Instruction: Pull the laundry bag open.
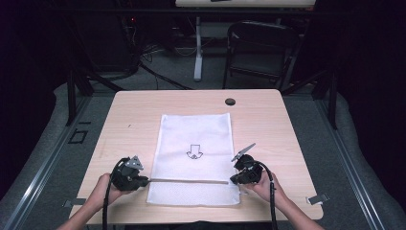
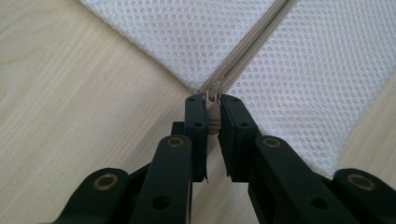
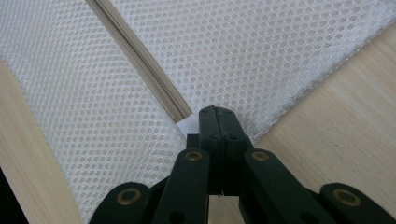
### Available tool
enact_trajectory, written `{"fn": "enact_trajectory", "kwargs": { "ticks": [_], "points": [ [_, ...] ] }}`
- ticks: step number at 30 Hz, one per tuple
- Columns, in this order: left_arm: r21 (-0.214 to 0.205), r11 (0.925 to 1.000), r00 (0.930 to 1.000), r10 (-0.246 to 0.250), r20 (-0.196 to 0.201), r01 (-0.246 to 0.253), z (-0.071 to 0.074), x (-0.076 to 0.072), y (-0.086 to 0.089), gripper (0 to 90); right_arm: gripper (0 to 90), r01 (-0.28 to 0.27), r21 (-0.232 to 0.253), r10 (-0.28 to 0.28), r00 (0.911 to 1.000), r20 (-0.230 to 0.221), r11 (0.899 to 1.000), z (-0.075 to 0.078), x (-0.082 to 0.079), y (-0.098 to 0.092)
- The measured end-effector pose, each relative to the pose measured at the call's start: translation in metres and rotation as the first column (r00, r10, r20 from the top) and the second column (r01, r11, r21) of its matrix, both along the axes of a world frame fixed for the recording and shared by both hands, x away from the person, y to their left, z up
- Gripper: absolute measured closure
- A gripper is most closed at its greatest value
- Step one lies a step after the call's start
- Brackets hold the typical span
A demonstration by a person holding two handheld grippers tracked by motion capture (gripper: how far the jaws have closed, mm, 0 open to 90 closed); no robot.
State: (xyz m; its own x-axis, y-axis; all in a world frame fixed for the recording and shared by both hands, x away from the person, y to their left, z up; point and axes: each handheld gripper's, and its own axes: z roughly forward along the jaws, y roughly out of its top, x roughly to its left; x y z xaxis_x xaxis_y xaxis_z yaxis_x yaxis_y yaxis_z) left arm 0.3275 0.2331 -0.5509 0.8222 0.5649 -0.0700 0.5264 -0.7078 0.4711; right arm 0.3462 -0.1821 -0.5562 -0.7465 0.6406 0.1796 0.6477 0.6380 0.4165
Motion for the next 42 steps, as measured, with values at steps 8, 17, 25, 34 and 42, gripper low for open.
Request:
{"fn": "enact_trajectory", "kwargs": {
  "ticks": [8, 17, 25, 34, 42],
  "points": [
    [-0.034, 0.9991, 0.9996, 0.027, -0.006, -0.027, 0.002, 0.002, 0.0, 78.8, 90.0, -0.001, 0.026, 0.002, 0.9999, -0.012, 1.0, -0.001, 0.001, -0.003],
    [-0.11, 0.9899, 0.9958, 0.091, 0.005, -0.09, 0.016, 0.002, 0.001, 38.3, 56.4, -0.016, 0.026, 0.014, 0.9988, 0.047, 1.0, 0.015, -0.002, 0.001],
    [-0.14, 0.9778, 0.9867, 0.161, 0.022, -0.156, 0.031, -0.004, 0.005, 19.2, 30.1, 0.027, 0.023, -0.029, 0.9913, 0.128, 0.999, 0.039, -0.006, -0.004],
    [-0.157, 0.9659, 0.9751, 0.216, 0.05, -0.206, 0.048, -0.025, 0.006, 14.7, 15.7, 0.077, 0.024, -0.08, 0.9821, 0.17, 0.997, 0.057, -0.028, -0.019],
    [-0.183, 0.9457, 0.9584, 0.281, 0.048, -0.269, 0.053, -0.044, 0.009, 11.7, 11.2, 0.127, 0.028, -0.13, 0.9711, 0.2, 0.992, 0.066, -0.052, -0.044]
  ]
}}
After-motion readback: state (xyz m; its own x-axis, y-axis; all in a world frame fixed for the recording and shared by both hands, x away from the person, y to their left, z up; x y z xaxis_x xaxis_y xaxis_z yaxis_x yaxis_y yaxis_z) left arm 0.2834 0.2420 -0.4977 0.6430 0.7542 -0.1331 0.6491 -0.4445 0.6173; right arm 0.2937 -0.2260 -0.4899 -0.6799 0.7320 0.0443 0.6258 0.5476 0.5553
